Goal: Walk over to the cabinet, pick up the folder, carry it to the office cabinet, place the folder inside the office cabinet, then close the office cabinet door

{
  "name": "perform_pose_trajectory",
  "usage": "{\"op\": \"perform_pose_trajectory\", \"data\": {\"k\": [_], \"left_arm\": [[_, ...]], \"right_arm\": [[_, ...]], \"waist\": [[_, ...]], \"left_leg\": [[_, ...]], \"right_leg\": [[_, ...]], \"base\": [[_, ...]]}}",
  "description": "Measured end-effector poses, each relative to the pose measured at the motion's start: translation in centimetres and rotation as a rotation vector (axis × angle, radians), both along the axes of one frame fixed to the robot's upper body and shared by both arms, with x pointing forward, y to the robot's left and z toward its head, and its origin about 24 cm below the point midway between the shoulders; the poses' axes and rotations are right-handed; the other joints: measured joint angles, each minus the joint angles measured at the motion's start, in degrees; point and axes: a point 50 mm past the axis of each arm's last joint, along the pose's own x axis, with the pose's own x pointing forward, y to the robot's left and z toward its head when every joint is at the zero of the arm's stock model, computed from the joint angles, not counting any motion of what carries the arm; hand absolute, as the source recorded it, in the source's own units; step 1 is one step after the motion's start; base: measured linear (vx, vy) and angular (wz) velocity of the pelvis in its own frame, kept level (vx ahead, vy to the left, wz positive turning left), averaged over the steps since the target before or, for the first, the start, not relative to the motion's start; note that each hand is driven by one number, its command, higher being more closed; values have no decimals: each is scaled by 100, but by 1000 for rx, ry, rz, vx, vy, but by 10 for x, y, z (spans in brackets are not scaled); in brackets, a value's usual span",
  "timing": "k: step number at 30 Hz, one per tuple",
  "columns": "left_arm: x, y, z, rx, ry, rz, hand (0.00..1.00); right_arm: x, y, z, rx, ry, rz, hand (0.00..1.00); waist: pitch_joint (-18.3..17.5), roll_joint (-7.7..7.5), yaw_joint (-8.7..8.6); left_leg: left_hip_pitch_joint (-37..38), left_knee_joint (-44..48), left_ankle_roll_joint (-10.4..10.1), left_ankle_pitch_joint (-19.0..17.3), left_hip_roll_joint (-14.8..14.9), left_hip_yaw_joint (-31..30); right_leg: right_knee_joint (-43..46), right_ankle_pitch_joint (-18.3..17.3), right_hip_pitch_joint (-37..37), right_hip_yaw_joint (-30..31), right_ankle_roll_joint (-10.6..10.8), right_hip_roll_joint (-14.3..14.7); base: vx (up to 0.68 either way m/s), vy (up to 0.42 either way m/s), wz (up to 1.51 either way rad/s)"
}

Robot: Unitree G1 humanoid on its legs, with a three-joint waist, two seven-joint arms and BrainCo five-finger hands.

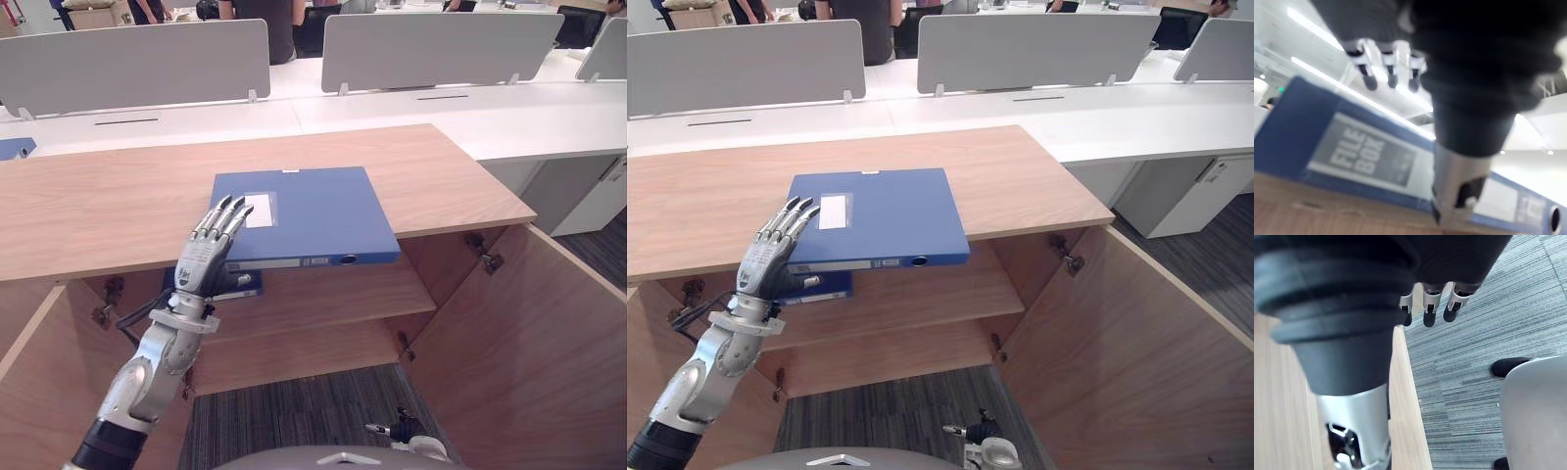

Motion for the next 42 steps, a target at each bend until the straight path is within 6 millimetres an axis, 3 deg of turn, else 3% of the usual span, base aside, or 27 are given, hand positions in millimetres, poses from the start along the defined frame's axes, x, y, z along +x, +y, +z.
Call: {"op": "perform_pose_trajectory", "data": {"k": [14, 15, 24, 38, 42], "left_arm": [[2, -9, -14, -3, 44, 28, 0], [3, -9, -14, 0, 44, 31, 100], [11, -7, -18, 60, 33, 70, 100], [19, 6, -2, 49, -51, 135, 100], [10, 11, 11, -62, -99, 163, 100]], "right_arm": [[-2, -1, 0, -6, 7, -9, 0], [-2, -1, 0, -6, 7, -10, 0], [-4, -2, -1, -6, 10, -12, 0], [-4, -2, -1, -5, 10, -13, 0], [-1, 0, 0, 1, -1, -16, 0]], "waist": [[-44, -11, -117], [-48, -6, -117], [-108, 7, -139], [-132, 8, -169], [-150, 21, -146]], "left_leg": [[2, 0, -21, -26, 10, 77], [3, 0, -21, -27, 10, 93], [14, -1, -19, -34, 10, 151], [6, -1, -30, -46, 10, 161], [-25, 1, -33, -51, 43, 256]], "right_leg": [[-41, 35, 2, 57, -25, 8], [-57, 46, 2, 72, -32, 10], [-91, 80, 0, 127, -37, 10], [-114, 101, -3, 137, -1, 10], [-42, 132, -134, 308, 48, 30]], "base": [[-3, -5, -2], [0, 0, -7], [-19, -25, -3], [-13, -33, 0], [-14, -28, -12]]}}
